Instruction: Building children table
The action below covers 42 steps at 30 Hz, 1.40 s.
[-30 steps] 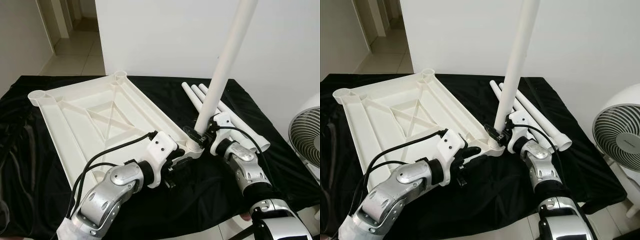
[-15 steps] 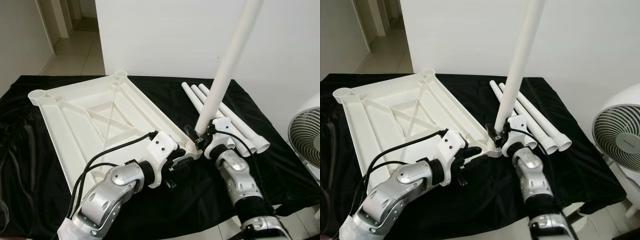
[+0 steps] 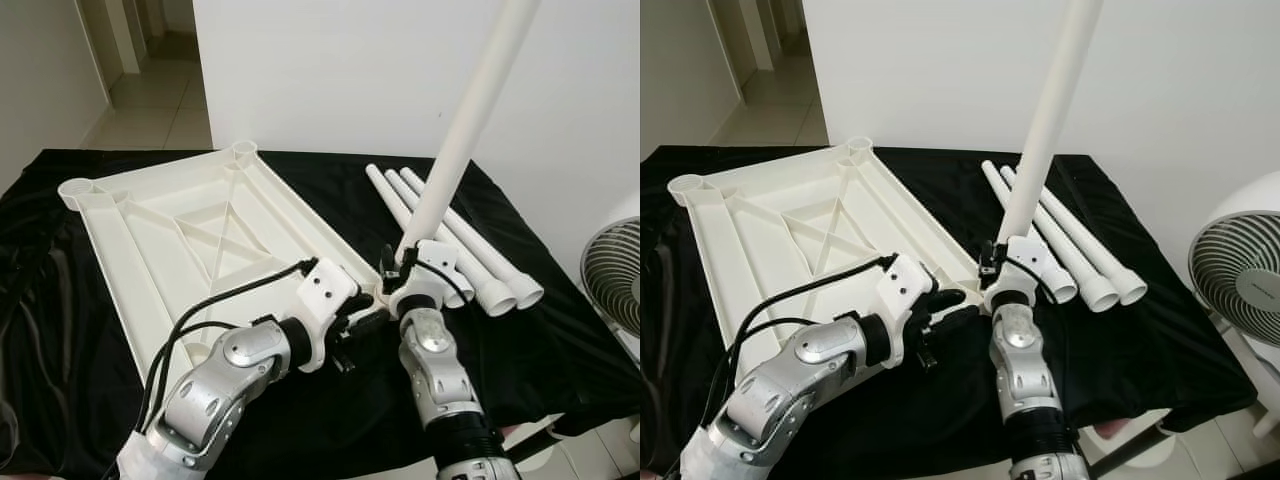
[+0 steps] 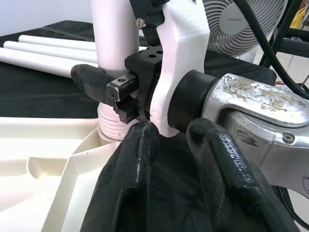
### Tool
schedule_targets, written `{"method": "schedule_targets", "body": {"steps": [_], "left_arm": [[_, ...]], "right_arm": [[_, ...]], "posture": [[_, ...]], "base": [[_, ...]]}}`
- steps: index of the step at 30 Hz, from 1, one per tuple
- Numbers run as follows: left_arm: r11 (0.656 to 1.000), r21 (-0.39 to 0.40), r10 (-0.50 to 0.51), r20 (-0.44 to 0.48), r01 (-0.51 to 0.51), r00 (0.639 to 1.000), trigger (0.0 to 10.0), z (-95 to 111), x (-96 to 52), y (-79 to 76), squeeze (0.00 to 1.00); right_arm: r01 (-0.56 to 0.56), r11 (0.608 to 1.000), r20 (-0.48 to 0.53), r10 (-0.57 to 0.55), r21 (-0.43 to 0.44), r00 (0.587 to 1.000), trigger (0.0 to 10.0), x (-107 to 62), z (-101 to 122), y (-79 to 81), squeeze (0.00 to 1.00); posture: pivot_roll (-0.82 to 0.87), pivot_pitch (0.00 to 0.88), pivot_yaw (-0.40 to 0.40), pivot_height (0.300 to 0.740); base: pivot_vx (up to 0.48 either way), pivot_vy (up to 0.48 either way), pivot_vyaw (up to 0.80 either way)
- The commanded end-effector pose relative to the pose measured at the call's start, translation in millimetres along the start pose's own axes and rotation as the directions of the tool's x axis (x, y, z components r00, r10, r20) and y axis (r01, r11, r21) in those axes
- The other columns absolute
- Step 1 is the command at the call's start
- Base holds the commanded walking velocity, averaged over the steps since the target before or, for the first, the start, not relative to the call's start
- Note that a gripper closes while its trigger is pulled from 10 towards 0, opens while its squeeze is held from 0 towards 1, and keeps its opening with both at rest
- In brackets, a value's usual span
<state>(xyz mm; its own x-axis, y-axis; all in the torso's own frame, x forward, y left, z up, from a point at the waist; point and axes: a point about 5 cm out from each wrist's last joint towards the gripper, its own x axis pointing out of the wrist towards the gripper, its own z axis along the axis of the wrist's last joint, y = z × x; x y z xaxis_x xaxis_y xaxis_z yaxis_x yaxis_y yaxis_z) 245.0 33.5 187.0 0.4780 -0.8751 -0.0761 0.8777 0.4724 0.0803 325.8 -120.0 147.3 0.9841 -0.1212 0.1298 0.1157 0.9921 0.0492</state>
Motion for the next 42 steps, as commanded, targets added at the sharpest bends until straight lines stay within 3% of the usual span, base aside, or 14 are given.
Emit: {"method": "schedule_targets", "body": {"steps": [1, 7, 8, 9, 10, 11, 12, 28, 29, 32, 37, 39, 41, 42], "left_arm": [[1.0, -0.002, 0.001, 0.001, -0.001, 1.0, 10.0, 0.2, 0.8, -1.4, 0.0], [1.0, -0.003, 0.003, 0.002, -0.003, 1.0, 10.0, 0.3, 0.8, -1.3, 0.0], [1.0, -0.003, 0.004, 0.002, -0.004, 1.0, 10.0, 0.4, 0.8, -1.2, 0.0], [1.0, -0.003, 0.004, 0.002, -0.004, 1.0, 10.0, 0.4, 0.8, -1.2, 0.0], [1.0, -0.003, 0.005, 0.002, -0.005, 1.0, 10.0, 0.4, 0.8, -1.1, 0.0], [1.0, -0.003, 0.005, 0.002, -0.005, 1.0, 10.0, 0.4, 0.8, -1.1, 0.0], [1.0, -0.004, 0.007, 0.003, -0.007, 1.0, 10.0, 0.7, 0.9, -1.3, 0.0], [1.0, -0.022, 0.003, 0.015, -0.002, 1.0, 10.0, 2.6, 1.8, -6.3, 0.0], [1.0, -0.023, 0.003, 0.014, -0.002, 1.0, 10.0, 2.7, 1.7, -6.4, 0.0], [1.0, -0.023, 0.001, 0.014, -0.001, 1.0, 10.0, 2.8, 1.9, -6.5, 0.0], [1.0, -0.023, 0.001, 0.014, -0.001, 1.0, 10.0, 3.0, 2.0, -6.6, 0.0], [1.0, -0.02, -0.008, 0.0, 0.008, 1.0, 10.0, 0.7, -0.2, -6.9, 0.0], [1.0, -0.02, -0.008, 0.0, 0.008, 1.0, 10.0, 0.7, -0.2, -6.9, 0.0], [1.0, -0.017, -0.009, -0.005, 0.009, 1.0, 10.0, 0.1, -1.1, -6.5, 0.0]], "right_arm": [[0.023, 1.0, -0.093, -0.022, 0.002, 0.995, 10.0, -9.0, -18.3, -0.6, 0.0], [-0.018, 1.0, -0.061, 0.019, 0.008, 0.998, 10.0, -8.7, -15.1, -2.4, 0.0], [-0.023, 1.0, -0.057, 0.024, 0.005, 0.998, 10.0, -8.5, -15.1, -3.7, 0.11], [-0.023, 1.0, -0.057, 0.024, 0.005, 0.998, 10.0, -8.5, -15.1, -3.7, 0.11], [-0.023, 1.0, -0.056, 0.023, 0.001, 0.998, 10.0, -8.4, -15.2, -4.6, 0.45], [-0.023, 1.0, -0.056, 0.023, 0.001, 0.998, 10.0, -8.4, -15.2, -4.6, 0.45], [-0.032, 0.999, -0.045, 0.032, -0.005, 0.998, 10.0, -8.4, -14.5, -5.8, 1.0], [-0.12, 0.991, -0.019, 0.122, 0.061, 0.992, 10.0, -7.5, -8.5, -9.2, 1.0], [-0.193, 0.979, -0.025, 0.195, 0.062, 0.981, 10.0, -5.8, -10.6, -9.7, 0.0], [-0.346, 0.937, -0.048, 0.347, 0.041, 0.936, 10.0, -2.0, -17.6, -13.4, 0.0], [-0.36, 0.932, -0.049, 0.361, 0.037, 0.931, 10.0, -1.5, -18.0, -14.4, 0.0], [-0.502, 0.865, -0.061, 0.5, -0.014, 0.864, 10.0, 5.0, -15.8, -26.0, 0.0], [-0.502, 0.865, -0.061, 0.5, -0.014, 0.864, 10.0, 5.0, -15.8, -26.0, 0.0], [-0.538, 0.842, -0.067, 0.535, -0.039, 0.842, 10.0, 6.7, -14.9, -30.1, 0.0]], "posture": [[0.01, 0.044, -0.039, 0.74], [0.02, 0.043, -0.043, 0.74], [0.02, 0.043, -0.043, 0.74], [0.02, 0.043, -0.043, 0.74], [0.02, 0.043, -0.044, 0.74], [0.02, 0.043, -0.044, 0.74], [0.02, 0.042, -0.044, 0.74], [0.03, 0.044, -0.042, 0.74], [0.03, 0.046, -0.041, 0.74], [0.03, 0.045, -0.04, 0.74], [0.03, 0.045, -0.04, 0.74], [0.04, 0.038, -0.04, 0.74], [0.04, 0.038, -0.04, 0.74], [0.04, 0.035, -0.039, 0.74]], "base": [[0.0, 0.0, 0.0], [0.0, 0.0, 0.0], [0.0, 0.0, 0.0], [0.0, 0.0, 0.0], [0.0, 0.0, 0.0], [0.0, 0.0, 0.0], [0.0, 0.0, 0.0], [0.0, 0.0, 0.0], [0.0, 0.0, 0.0], [0.0, 0.0, 0.0], [0.0, 0.0, 0.0], [0.0, 0.0, 0.0], [0.0, 0.0, 0.0], [0.0, 0.0, 0.0]]}}
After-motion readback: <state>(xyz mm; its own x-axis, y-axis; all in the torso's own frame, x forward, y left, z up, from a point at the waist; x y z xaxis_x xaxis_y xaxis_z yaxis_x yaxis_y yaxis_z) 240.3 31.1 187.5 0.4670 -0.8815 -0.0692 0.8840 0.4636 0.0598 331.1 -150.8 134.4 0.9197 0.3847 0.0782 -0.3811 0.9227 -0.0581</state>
